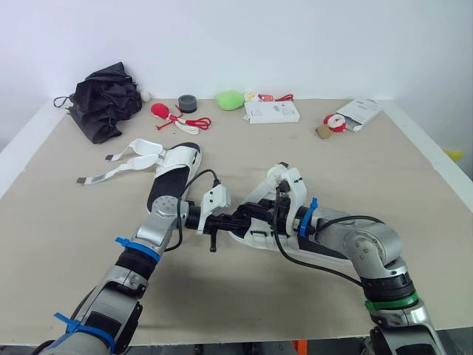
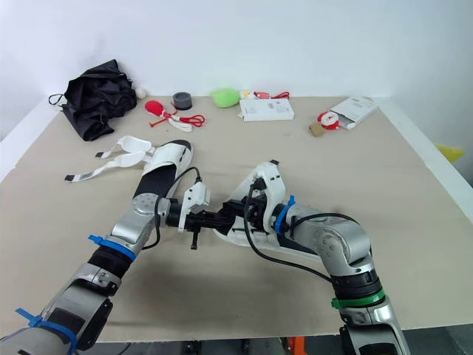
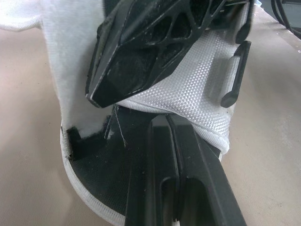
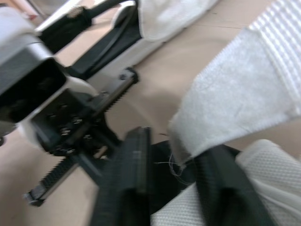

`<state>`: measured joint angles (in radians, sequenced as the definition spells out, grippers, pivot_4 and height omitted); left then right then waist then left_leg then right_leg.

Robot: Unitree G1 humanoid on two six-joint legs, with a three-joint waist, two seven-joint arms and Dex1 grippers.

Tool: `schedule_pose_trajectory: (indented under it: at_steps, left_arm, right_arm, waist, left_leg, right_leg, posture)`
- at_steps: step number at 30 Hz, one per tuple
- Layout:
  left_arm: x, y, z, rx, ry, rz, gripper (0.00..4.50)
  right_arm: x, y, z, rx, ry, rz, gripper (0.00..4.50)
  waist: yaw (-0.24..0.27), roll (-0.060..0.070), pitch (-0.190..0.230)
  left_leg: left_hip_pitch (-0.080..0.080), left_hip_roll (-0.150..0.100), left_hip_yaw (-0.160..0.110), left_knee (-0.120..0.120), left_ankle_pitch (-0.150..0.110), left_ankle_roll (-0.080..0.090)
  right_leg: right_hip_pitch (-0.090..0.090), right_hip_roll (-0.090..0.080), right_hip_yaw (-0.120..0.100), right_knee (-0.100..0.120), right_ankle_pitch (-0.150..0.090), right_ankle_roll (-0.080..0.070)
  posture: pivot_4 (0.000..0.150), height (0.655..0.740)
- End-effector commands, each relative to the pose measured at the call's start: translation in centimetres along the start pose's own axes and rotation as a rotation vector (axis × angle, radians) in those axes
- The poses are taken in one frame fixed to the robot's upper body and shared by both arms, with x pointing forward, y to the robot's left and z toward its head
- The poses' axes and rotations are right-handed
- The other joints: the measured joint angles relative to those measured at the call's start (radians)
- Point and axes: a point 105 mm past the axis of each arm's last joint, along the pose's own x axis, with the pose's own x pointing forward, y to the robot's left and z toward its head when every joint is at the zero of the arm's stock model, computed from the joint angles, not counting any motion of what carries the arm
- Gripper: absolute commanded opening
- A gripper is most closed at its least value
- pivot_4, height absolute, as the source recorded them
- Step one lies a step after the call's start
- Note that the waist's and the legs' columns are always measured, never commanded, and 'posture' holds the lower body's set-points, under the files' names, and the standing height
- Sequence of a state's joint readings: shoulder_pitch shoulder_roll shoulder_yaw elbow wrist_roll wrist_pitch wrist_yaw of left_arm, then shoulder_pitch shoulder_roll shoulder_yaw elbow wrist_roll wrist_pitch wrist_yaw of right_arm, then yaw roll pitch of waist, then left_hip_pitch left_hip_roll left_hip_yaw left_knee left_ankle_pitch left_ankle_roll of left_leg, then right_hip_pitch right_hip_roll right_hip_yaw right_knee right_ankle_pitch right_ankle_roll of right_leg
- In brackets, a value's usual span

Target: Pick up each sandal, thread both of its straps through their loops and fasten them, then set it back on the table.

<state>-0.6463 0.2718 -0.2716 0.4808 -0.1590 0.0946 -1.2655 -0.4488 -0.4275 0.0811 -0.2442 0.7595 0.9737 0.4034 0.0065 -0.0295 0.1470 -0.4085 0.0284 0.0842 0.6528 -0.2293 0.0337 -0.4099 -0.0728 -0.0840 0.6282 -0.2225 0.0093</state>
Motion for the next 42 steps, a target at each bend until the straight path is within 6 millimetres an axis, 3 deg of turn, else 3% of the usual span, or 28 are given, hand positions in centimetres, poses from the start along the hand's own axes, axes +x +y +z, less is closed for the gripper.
schedule_pose_trajectory:
  at_steps: [1, 7, 9, 12, 15, 17, 21, 27, 30, 34, 38, 42]
  left_arm:
    - [-0.7, -0.5, -4.0, -0.122, 0.129, 0.029, 0.00]
    - [-0.5, -0.4, -4.0, -0.121, 0.128, 0.026, 0.00]
    - [-0.4, -0.4, -4.0, -0.122, 0.128, 0.025, 0.00]
    - [-0.3, -0.5, -4.1, -0.123, 0.128, 0.021, 0.00]
    - [-0.2, -0.5, -4.1, -0.123, 0.127, 0.019, 0.00]
    - [-0.2, -0.5, -4.1, -0.123, 0.128, 0.018, 0.00]
    - [-0.2, -0.6, -4.2, -0.122, 0.128, 0.017, 0.00]
    - [-0.2, -0.7, -4.3, -0.123, 0.129, 0.013, 0.00]
    - [-0.1, -1.0, -4.5, -0.122, 0.134, 0.006, 0.00]
    - [-0.1, -1.1, -4.5, -0.122, 0.133, 0.007, 0.00]
    - [-0.3, -1.1, -4.5, -0.122, 0.135, 0.010, 0.00]
    - [-0.4, -1.2, -4.6, -0.124, 0.138, 0.012, 0.00]
  right_arm:
    - [-0.1, 0.3, 0.3, -0.007, -0.019, 0.016, 0.07]
    - [-0.7, -1.1, 0.9, 0.036, 0.011, -0.007, 0.07]
    - [-1.4, -1.1, 2.1, 0.043, 0.013, 0.033, 0.07]
    - [-3.6, -0.7, 5.7, 0.053, -0.044, 0.135, 0.07]
    - [-5.2, -0.3, 7.5, 0.075, -0.047, 0.198, 0.07]
    - [-6.3, 0.3, 7.5, 0.076, 0.019, 0.250, 0.07]
    - [-8.6, 2.3, 5.4, 0.127, 0.232, 0.396, 0.07]
    - [-9.1, 1.9, 3.3, 0.145, 0.365, 0.390, 0.07]
    - [-8.5, 0.7, 2.7, 0.117, 0.403, 0.340, 0.07]
    - [-7.8, -0.6, 3.5, 0.096, 0.393, 0.300, 0.07]
    - [-8.4, -0.6, 6.2, 0.109, 0.335, 0.345, 0.07]
    - [-9.2, -0.8, 6.0, 0.091, 0.359, 0.364, 0.07]
  waist:
    - [0.000, 0.000, 0.000]
    - [0.000, 0.000, 0.000]
    - [0.000, 0.000, 0.000]
    - [0.002, 0.004, 0.004]
    - [0.003, 0.004, 0.004]
    - [0.003, 0.004, 0.004]
    - [0.005, 0.005, 0.004]
    - [0.005, 0.005, 0.005]
    - [0.005, 0.005, 0.005]
    - [0.005, 0.005, 0.005]
    - [0.005, 0.005, 0.005]
    - [0.005, 0.005, 0.005]
  left_leg:
    - [0.000, 0.000, 0.000, 0.000, 0.000, 0.000]
    - [0.000, 0.001, 0.000, 0.000, 0.000, 0.000]
    - [0.000, 0.001, 0.000, 0.000, 0.000, 0.000]
    - [-0.001, 0.001, 0.001, 0.001, 0.000, 0.000]
    - [-0.002, 0.000, 0.002, 0.001, 0.000, 0.000]
    - [-0.002, 0.000, 0.001, 0.000, 0.000, 0.000]
    - [-0.003, 0.000, 0.000, 0.000, 0.000, 0.000]
    - [-0.003, 0.000, -0.001, 0.000, 0.000, 0.000]
    - [-0.003, 0.000, -0.001, 0.000, 0.000, 0.000]
    - [-0.005, 0.000, -0.001, 0.000, 0.000, 0.000]
    - [-0.007, 0.000, -0.001, 0.001, 0.000, 0.000]
    - [-0.012, 0.000, -0.001, 0.001, 0.000, 0.000]
  right_leg:
    - [0.000, 0.000, 0.000, 0.000, 0.000, 0.000]
    - [0.000, 0.000, -0.001, 0.000, -0.002, -0.003]
    - [0.000, 0.000, -0.001, 0.000, -0.002, -0.003]
    - [0.000, -0.002, -0.001, 0.000, -0.002, -0.003]
    - [-0.001, -0.002, -0.001, 0.000, -0.002, -0.003]
    - [-0.001, -0.002, -0.002, 0.000, 0.000, -0.001]
    - [-0.001, -0.002, -0.005, 0.000, -0.001, -0.002]
    - [-0.001, -0.003, -0.005, 0.000, -0.003, -0.004]
    - [-0.001, -0.003, -0.005, 0.000, -0.003, -0.004]
    - [-0.002, -0.003, -0.006, -0.001, -0.001, 0.000]
    - [-0.005, -0.003, -0.006, -0.001, -0.001, 0.001]
    - [-0.008, -0.002, -0.007, 0.000, -0.001, 0.000]
  posture:
    - [0.150, 0.7400]
    - [0.150, 0.7400]
    - [0.150, 0.7400]
    - [0.150, 0.7400]
    - [0.150, 0.7400]
    - [0.150, 0.7400]
    - [0.150, 0.7400]
    - [0.150, 0.7400]
    - [0.150, 0.7400]
    - [0.150, 0.7400]
    - [0.150, 0.7400]
    - [0.150, 0.7400]
